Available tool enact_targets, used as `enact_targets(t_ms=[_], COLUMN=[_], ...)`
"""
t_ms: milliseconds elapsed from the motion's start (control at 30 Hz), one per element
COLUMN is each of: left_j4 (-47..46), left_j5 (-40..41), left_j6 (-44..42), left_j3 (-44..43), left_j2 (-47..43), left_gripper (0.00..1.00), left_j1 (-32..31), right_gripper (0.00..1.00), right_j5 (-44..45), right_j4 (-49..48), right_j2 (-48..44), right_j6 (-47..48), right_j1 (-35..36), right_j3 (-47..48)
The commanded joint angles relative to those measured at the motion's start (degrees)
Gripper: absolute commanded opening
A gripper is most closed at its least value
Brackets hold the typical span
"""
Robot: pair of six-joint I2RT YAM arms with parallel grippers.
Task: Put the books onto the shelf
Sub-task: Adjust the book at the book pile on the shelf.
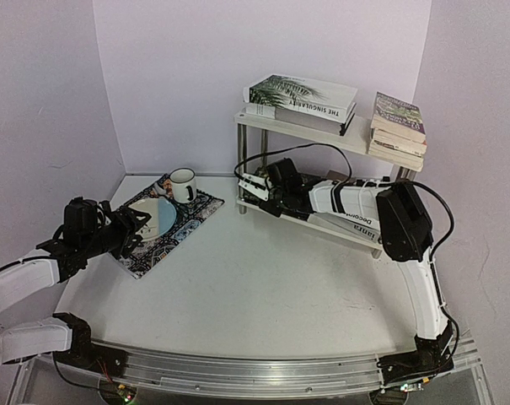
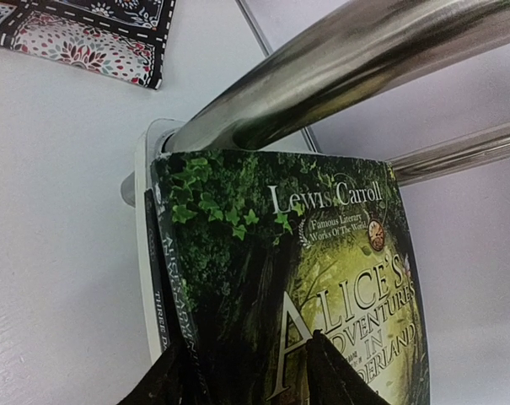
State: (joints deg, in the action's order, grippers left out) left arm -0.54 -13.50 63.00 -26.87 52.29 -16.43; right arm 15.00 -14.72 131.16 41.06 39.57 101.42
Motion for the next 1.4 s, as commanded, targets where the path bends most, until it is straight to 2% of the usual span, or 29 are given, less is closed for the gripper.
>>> enact_targets(t_ms=[0, 233, 400, 600, 1100, 1267, 1367], left_j4=[-2.4, -2.4, -2.4, -2.4, -2.3, -1.6, -1.6], left_j5=[-0.6, -0.6, -0.7, -0.8, -0.8, 0.3, 0.0], left_j6=[-0.6, -0.5, -0.3, -0.1, -1.4, -3.5, -5.0], left_j3=[-0.5, -0.5, -0.4, -0.3, -0.6, -0.9, -1.3], left_j2=[0.2, 0.2, 0.0, -0.3, -0.6, -1.1, -0.5], left_gripper=[0.75, 0.75, 0.75, 0.75, 0.75, 0.76, 0.76], left_j1=[0.3, 0.3, 0.3, 0.3, 0.3, 0.3, 0.3], right_gripper=[0.45, 0.48, 0.53, 0.53, 0.55, 0.58, 0.65], right_j5=[1.9, 2.0, 0.2, -0.2, -0.9, -2.4, -4.4], right_j4=[-1.6, -1.5, -1.5, -1.7, -3.8, -5.2, -5.3], right_j2=[0.3, -0.5, -3.2, -6.9, -17.7, -24.1, -28.2], right_j6=[-1.3, -2.1, -2.9, -4.3, -10.6, -16.6, -20.7], right_j1=[0.0, 0.1, 0.5, 0.5, 2.0, 2.4, 2.4], right_j3=[3.1, 3.2, 0.9, -2.4, -14.5, -21.0, -25.5])
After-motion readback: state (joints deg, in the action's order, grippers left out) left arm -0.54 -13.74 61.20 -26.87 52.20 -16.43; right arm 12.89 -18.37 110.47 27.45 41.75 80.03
